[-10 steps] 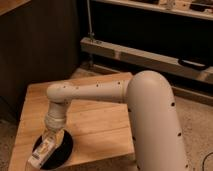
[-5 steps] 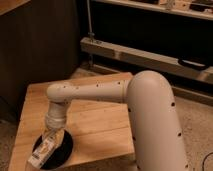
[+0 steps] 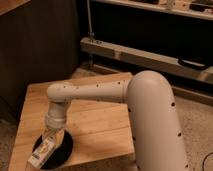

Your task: Place the bottle in the ceramic bowl

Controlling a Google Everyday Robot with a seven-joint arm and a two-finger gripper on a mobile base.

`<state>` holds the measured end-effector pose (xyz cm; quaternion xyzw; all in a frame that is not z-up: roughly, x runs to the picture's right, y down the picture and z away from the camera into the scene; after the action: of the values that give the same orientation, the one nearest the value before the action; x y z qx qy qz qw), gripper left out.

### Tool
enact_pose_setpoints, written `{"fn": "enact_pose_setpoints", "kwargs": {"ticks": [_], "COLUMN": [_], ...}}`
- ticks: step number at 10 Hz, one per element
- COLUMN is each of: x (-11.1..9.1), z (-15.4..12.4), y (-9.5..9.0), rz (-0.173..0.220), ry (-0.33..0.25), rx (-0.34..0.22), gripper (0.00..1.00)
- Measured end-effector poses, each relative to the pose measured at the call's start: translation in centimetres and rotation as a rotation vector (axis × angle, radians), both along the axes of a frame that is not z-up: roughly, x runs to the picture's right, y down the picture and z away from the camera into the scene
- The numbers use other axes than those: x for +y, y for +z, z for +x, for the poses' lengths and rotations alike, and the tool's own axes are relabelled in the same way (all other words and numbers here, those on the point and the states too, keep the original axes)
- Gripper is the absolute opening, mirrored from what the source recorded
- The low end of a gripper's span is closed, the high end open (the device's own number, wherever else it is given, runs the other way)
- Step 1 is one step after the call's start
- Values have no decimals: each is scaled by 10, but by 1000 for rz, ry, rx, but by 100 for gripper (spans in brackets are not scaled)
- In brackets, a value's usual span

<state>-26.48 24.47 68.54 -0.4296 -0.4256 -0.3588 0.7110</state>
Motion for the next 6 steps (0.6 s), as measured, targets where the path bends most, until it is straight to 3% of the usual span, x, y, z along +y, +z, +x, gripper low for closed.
{"fn": "enact_pose_setpoints", "kwargs": {"ticks": [2, 6], "x": [0, 0], "z": [0, 0], "y": [0, 0], "rz": [0, 0], "ry": [0, 0], "rx": [0, 0], "gripper": [75, 76]}}
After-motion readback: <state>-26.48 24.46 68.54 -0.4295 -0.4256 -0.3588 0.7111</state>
